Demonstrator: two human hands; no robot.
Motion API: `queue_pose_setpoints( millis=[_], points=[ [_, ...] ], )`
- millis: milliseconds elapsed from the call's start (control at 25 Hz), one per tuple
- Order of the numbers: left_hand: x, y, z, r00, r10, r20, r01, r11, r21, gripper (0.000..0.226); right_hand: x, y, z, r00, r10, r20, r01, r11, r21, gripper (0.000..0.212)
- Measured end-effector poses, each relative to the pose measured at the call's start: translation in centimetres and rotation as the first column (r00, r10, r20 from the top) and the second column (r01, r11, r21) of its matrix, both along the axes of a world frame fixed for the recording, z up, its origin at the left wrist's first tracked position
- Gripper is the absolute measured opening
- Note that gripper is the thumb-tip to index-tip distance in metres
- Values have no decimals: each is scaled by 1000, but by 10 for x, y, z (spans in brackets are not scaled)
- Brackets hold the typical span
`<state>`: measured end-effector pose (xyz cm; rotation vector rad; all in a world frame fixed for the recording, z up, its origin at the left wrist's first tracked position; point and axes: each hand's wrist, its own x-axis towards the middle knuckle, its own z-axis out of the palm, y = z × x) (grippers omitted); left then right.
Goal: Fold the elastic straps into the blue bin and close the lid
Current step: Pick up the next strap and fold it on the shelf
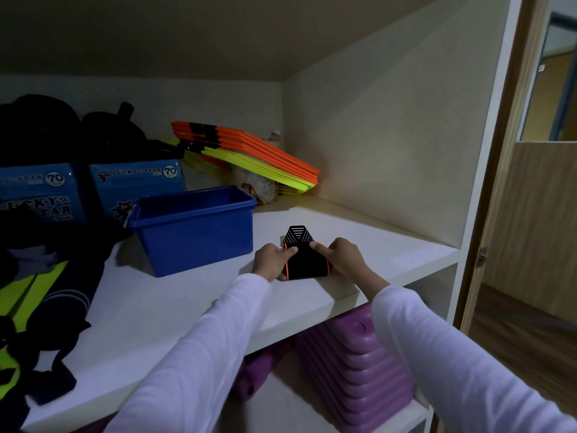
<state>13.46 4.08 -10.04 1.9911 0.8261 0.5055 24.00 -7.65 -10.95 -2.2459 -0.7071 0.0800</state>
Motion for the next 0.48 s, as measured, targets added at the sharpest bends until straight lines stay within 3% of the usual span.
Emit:
queue_pose_setpoints(
  millis=[160,320,480],
  points=[
    [0,-3,0,1000,-9,2,8,994,114,34,-1,-9,-9,969,132,208,-171,968,183,35],
    [2,-5,-4,994,-77,74,46,934,355,23,-1,-17,-6,862,315,396,-358,933,36,24],
    [-6,-5,-3,986,-159,43,119,869,481,30,-5,-25,2,864,403,300,-400,913,-75,42]
  ],
)
